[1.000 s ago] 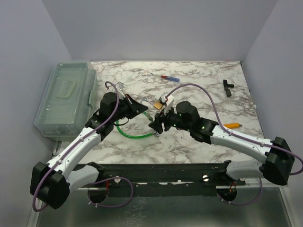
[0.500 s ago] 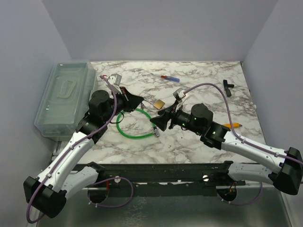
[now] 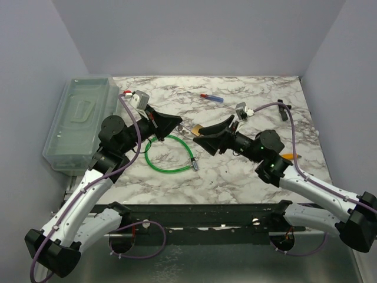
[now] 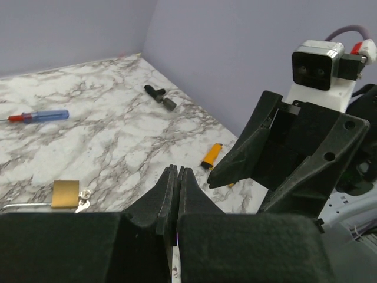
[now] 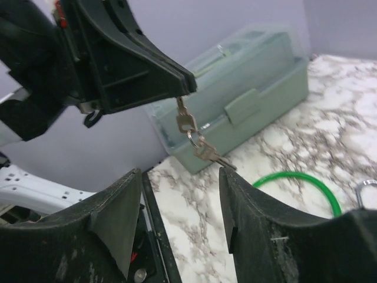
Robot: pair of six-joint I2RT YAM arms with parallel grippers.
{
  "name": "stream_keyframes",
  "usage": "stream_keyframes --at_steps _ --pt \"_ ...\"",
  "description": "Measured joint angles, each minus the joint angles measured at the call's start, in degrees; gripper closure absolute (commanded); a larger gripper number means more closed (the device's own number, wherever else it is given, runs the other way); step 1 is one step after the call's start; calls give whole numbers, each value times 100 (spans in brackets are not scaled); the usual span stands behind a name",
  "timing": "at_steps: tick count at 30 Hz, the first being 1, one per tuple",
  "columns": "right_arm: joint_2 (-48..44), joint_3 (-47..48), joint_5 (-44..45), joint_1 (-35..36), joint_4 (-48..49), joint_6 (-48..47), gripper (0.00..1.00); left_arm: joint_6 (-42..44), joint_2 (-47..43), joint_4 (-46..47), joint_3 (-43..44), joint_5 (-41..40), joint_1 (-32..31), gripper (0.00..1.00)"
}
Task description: Unlock with the key
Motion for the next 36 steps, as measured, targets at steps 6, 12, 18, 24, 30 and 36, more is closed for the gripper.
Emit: stream_keyframes --at_steps 6,12,18,24,30,36 --pt "39 4 -503 -33 719 125 44 -101 -7 623 -81 621 0 100" --pt "260 46 -638 -33 970 140 45 -365 -9 1217 -420 977 0 100" --pt "660 192 -785 -35 1110 234 46 -654 -13 1554 -704 1154 0 100" --pt "881 243 -966 -35 1202 365 51 -822 -66 1768 -776 1178 13 100" --pt "916 275 -1051 -33 1322 435 53 -905 -120 1886 -820 1176 52 100" --pt "1067 372 -1182 -35 1423 533 56 -968 -120 1897 -833 1174 81 100"
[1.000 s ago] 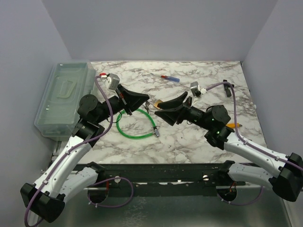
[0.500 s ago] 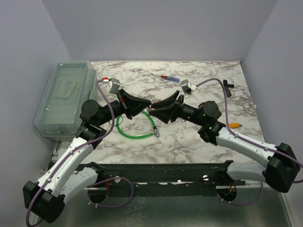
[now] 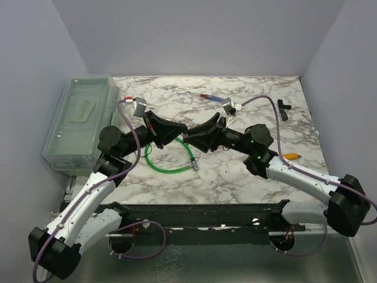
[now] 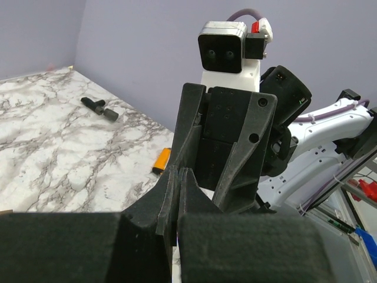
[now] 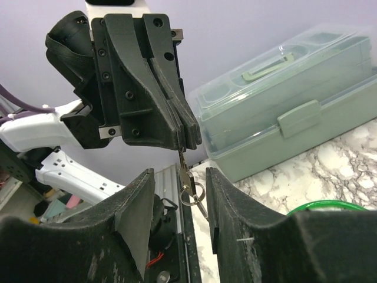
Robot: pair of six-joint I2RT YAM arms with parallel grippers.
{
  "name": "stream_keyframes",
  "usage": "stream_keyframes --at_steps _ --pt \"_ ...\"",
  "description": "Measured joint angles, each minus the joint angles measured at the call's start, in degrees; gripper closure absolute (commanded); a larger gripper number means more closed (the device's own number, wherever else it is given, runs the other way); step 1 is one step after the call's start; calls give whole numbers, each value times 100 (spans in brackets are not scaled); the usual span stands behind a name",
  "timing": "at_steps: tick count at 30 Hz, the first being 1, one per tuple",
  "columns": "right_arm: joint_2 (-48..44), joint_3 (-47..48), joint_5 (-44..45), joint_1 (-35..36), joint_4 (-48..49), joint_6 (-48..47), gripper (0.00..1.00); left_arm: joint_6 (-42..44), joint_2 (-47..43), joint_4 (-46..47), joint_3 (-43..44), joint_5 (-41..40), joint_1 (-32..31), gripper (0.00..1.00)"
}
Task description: Unlock with the key
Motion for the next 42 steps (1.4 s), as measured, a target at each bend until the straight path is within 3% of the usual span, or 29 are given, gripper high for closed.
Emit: stream_keyframes --at_steps 17,34,42 --pt "236 87 -229 0 131 203 61 -98 -9 83 -66 -15 122 100" --pt "413 142 -245 -2 280 308 74 -186 -11 122 -85 -15 188 100" --pt "459 164 -249 -24 350 358 73 -197 -11 155 -94 -15 197 100"
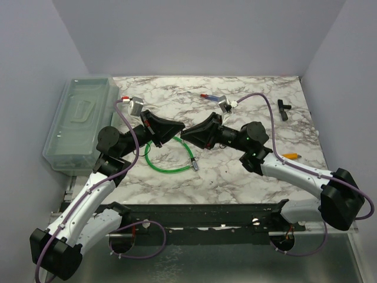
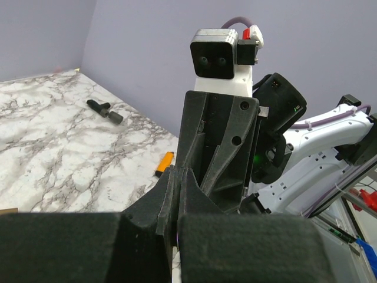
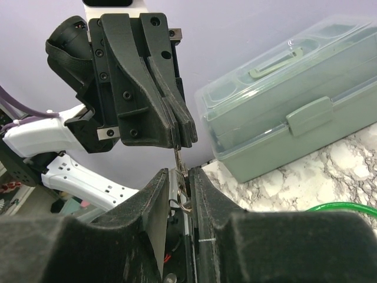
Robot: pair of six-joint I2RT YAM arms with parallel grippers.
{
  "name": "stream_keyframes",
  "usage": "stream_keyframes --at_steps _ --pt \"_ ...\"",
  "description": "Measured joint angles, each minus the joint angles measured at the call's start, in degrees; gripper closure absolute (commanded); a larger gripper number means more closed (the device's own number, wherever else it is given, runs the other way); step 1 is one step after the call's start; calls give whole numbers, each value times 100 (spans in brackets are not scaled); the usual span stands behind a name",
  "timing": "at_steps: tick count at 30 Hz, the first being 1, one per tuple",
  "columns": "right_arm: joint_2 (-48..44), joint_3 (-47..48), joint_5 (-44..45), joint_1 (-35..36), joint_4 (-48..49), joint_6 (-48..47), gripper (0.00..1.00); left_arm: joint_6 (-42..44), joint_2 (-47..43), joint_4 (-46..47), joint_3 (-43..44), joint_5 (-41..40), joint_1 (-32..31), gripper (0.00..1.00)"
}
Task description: Unlock with the key
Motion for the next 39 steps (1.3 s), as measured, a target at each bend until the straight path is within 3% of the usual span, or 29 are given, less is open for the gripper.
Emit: stream_keyframes --at_steps 3,8,14,16,17,22,25,31,39 --pt "22 9 -2 -2 24 11 74 0 0 7 0 0 2 100" --pt "81 17 -24 -9 66 50 98 -17 -7 7 -2 2 35 100" --pt "96 20 -44 -11 116 98 100 -44 -33 26 -20 2 39 100" --pt "96 20 -44 -11 149 103 100 -59 -42 46 -22 2 39 90" --pt "96 20 -44 -11 155 107 100 -61 -42 52 -22 2 39 81" --pt "90 20 -42 -9 175 114 100 -66 -42 61 -31 -22 92 24" --pt "44 17 -31 -9 157 105 100 -92 -37 57 -33 -26 118 12" --pt "-269 -46 138 -9 -24 0 100 -107 -37 55 -33 -46 157 8" --pt "-739 -293 879 -9 -815 -133 100 -96 -26 -61 -35 -175 179 12"
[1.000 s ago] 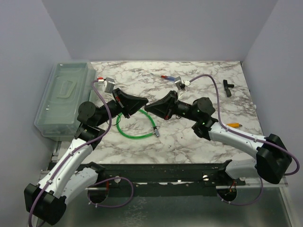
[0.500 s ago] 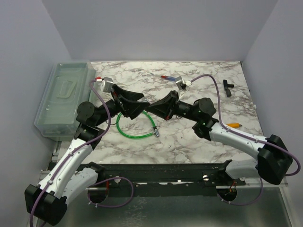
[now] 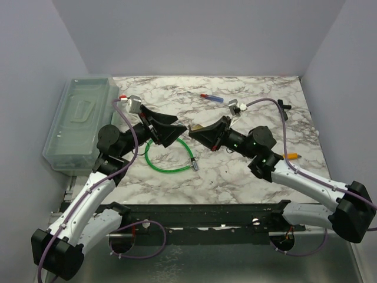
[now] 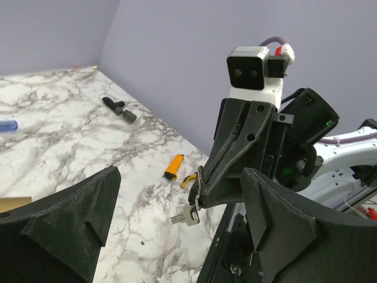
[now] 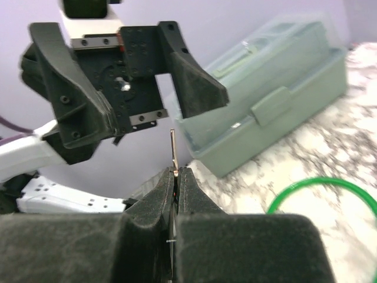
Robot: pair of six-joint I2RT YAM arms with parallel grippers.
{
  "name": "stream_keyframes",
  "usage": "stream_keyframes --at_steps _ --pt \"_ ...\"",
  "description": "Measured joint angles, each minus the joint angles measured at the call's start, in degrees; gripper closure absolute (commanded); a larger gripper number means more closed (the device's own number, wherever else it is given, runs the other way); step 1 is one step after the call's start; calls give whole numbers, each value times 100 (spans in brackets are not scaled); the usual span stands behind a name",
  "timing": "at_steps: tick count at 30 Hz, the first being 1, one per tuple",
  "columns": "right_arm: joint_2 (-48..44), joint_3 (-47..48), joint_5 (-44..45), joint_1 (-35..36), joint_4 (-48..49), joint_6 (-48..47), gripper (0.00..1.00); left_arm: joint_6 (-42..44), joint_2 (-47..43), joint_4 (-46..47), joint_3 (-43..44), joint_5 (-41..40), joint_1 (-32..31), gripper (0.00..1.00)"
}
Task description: Unlock with the key
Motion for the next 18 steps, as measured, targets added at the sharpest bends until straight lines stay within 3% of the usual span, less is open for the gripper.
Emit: stream_keyframes --at_steps 10,18 --pt "-1010 -483 1832 0 -1862 -39 99 39 1128 -1344 605 -507 -2 23" --pt "-1799 -870 2583 0 -3145 144 99 105 2468 -3082 1565 -1366 -339 28"
